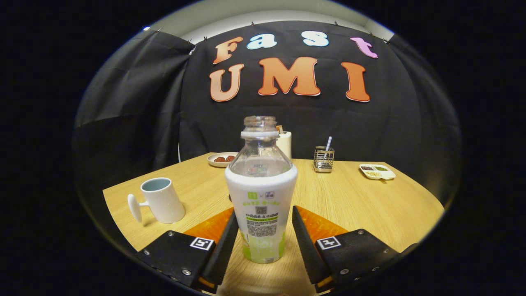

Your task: Take the bottle from table, then pour the juice into the cup, finally place the bottle on the coaster

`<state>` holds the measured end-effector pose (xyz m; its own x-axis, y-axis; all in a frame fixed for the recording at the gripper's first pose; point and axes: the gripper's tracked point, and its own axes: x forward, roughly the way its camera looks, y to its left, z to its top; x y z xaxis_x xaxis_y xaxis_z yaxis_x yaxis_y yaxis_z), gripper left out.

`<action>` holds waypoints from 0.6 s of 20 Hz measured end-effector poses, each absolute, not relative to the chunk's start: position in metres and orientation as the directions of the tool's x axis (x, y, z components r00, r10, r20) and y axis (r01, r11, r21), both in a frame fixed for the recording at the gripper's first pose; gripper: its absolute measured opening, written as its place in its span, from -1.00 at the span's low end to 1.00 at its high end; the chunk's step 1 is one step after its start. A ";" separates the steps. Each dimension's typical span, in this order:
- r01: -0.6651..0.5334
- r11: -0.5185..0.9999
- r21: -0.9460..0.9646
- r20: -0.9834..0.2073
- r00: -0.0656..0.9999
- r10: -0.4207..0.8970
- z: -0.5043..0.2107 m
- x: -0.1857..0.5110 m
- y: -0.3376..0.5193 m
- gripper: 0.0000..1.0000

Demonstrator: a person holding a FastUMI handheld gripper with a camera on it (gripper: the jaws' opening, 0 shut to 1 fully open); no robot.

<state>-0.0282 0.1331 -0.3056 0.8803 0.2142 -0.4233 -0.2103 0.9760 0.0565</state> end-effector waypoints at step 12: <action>-0.262 0.937 -0.231 -0.396 0.905 0.155 -0.275 -0.003 0.162 0.10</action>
